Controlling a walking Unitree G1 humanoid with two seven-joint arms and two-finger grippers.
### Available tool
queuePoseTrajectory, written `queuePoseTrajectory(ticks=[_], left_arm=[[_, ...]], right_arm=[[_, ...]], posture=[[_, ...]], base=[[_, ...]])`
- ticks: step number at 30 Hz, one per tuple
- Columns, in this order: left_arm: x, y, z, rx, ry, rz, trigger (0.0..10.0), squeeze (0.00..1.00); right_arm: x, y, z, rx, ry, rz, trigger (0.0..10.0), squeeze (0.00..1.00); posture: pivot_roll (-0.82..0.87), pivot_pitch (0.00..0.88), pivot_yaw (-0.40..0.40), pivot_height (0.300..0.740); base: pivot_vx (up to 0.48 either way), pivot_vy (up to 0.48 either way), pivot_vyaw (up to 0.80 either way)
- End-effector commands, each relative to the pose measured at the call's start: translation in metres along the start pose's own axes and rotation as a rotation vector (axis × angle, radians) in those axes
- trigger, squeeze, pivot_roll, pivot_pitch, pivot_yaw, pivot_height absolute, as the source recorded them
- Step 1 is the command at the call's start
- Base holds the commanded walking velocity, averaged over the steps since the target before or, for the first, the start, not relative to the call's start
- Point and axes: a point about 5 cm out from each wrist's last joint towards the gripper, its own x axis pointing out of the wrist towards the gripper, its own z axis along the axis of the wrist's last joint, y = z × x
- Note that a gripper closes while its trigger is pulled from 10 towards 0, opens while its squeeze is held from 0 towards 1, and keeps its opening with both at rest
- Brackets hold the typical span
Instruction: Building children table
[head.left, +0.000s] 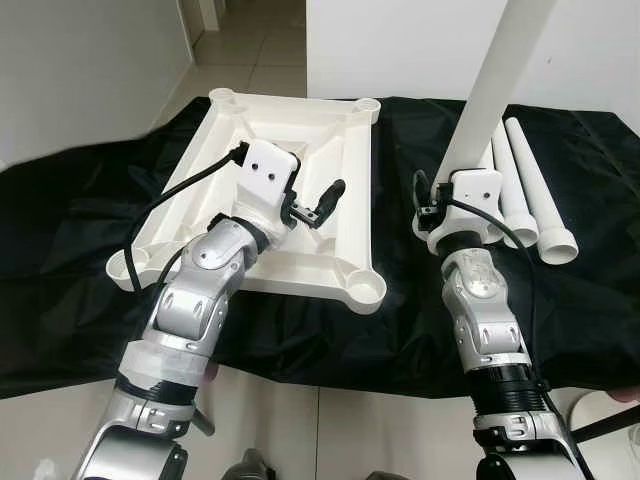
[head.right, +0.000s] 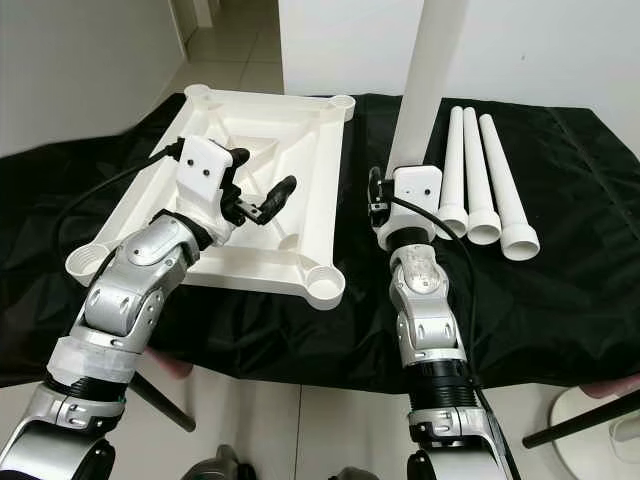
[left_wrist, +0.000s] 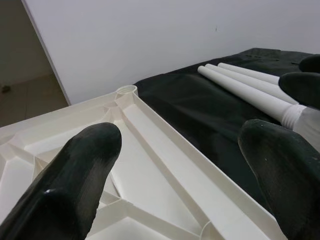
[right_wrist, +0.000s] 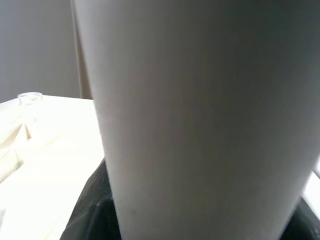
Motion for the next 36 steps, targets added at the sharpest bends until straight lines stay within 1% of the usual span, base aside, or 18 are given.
queuePoseTrajectory(ticks=[1, 7, 11, 16, 17, 18, 19, 20, 23, 25, 26, 28, 29, 31, 33, 34, 35, 36], left_arm=[[0.002, 0.007, 0.001, 0.005, 0.012, 0.073, 10.0, 0.0], [0.005, 0.009, 0.002, -0.012, 0.017, 0.075, 10.0, 0.0], [0.006, 0.005, 0.002, 0.012, 0.023, 0.036, 10.0, 0.0], [0.009, -0.001, -0.001, 0.023, 0.038, -0.049, 10.0, 0.0], [0.009, -0.006, -0.004, -0.001, 0.063, -0.129, 10.0, 0.0], [0.008, -0.01, -0.005, 0.029, 0.063, -0.172, 10.0, 0.0], [0.008, -0.012, -0.005, 0.053, 0.061, -0.198, 10.0, 0.0], [0.008, -0.012, -0.005, 0.053, 0.061, -0.198, 10.0, 0.0], [0.004, -0.019, -0.009, 0.048, 0.072, -0.271, 10.0, 0.0], [-0.001, -0.025, -0.015, 0.025, 0.103, -0.345, 10.0, 0.0], [-0.001, -0.025, -0.015, 0.025, 0.103, -0.345, 10.0, 0.0], [-0.01, -0.032, -0.021, -0.019, 0.13, -0.439, 10.0, 0.0], [-0.01, -0.032, -0.021, -0.019, 0.13, -0.439, 10.0, 0.0], [-0.021, -0.038, -0.028, -0.101, 0.171, -0.516, 10.0, 0.0], [-0.021, -0.038, -0.028, -0.101, 0.171, -0.516, 10.0, 0.0], [-0.026, -0.04, -0.032, -0.141, 0.198, -0.542, 10.0, 0.0], [-0.026, -0.04, -0.032, -0.141, 0.198, -0.542, 10.0, 0.0], [-0.031, -0.041, -0.035, -0.195, 0.22, -0.556, 10.0, 0.0]], right_arm=[[-0.002, -0.002, 0.003, -0.001, -0.017, -0.01, 10.0, 0.0], [-0.004, -0.002, 0.004, -0.019, -0.028, -0.003, 10.0, 0.0], [-0.003, -0.005, 0.004, -0.03, -0.032, -0.007, 10.0, 0.0], [-0.002, -0.013, 0.003, -0.026, -0.03, -0.05, 10.0, 0.0], [-0.002, -0.015, 0.002, -0.022, -0.028, -0.064, 10.0, 0.0], [-0.002, -0.016, 0.001, -0.02, -0.025, -0.078, 10.0, 0.0], [-0.002, -0.017, 0.001, -0.019, -0.023, -0.087, 10.0, 0.0], [-0.002, -0.017, 0.001, -0.019, -0.023, -0.087, 10.0, 0.0], [-0.002, -0.015, -0.001, -0.006, -0.015, -0.093, 10.0, 0.0], [-0.002, -0.013, -0.001, 0.002, -0.014, -0.084, 10.0, 0.0], [-0.002, -0.013, -0.001, 0.002, -0.014, -0.084, 10.0, 0.0], [-0.001, -0.011, -0.001, -0.002, -0.015, -0.069, 10.0, 0.0], [-0.001, -0.011, -0.001, -0.002, -0.015, -0.069, 10.0, 0.0], [-0.001, -0.011, -0.001, -0.006, -0.017, -0.064, 10.0, 0.0], [-0.001, -0.011, -0.001, -0.006, -0.017, -0.064, 10.0, 0.0], [-0.001, -0.012, 0.0, -0.007, -0.018, -0.063, 10.0, 0.0], [-0.001, -0.012, 0.0, -0.007, -0.018, -0.063, 10.0, 0.0], [-0.001, -0.013, 0.0, -0.009, -0.018, -0.064, 10.0, 0.0]], posture=[[0.01, 0.0, 0.073, 0.74], [-0.01, 0.0, 0.106, 0.74], [-0.02, 0.0, 0.121, 0.74], [-0.01, 0.0, 0.123, 0.74], [0.0, 0.0, 0.115, 0.74], [0.0, 0.0, 0.108, 0.74], [0.0, 0.0, 0.108, 0.74], [0.0, 0.0, 0.108, 0.74], [0.01, 0.0, 0.102, 0.74], [0.01, 0.0, 0.101, 0.74], [0.01, 0.0, 0.101, 0.74], [0.01, 0.0, 0.1, 0.74], [0.01, 0.0, 0.1, 0.74], [0.01, 0.0, 0.097, 0.74], [0.01, 0.0, 0.097, 0.74], [0.01, 0.0, 0.094, 0.74], [0.01, 0.0, 0.094, 0.74], [0.01, 0.0, 0.093, 0.74]], base=[[0.0, 0.0, 0.0], [0.0, 0.0, 0.0], [0.0, 0.0, 0.0], [0.0, 0.0, 0.0], [0.0, 0.0, 0.0], [0.0, 0.0, 0.0], [0.0, 0.0, 0.0], [0.0, 0.0, 0.0], [0.0, 0.0, 0.0], [0.0, 0.0, 0.0], [0.0, 0.0, 0.0], [0.0, 0.0, 0.0], [0.0, 0.0, 0.0], [0.0, 0.0, 0.0], [0.0, 0.0, 0.0], [0.0, 0.0, 0.0], [0.0, 0.0, 0.0], [0.0, 0.0, 0.0]])
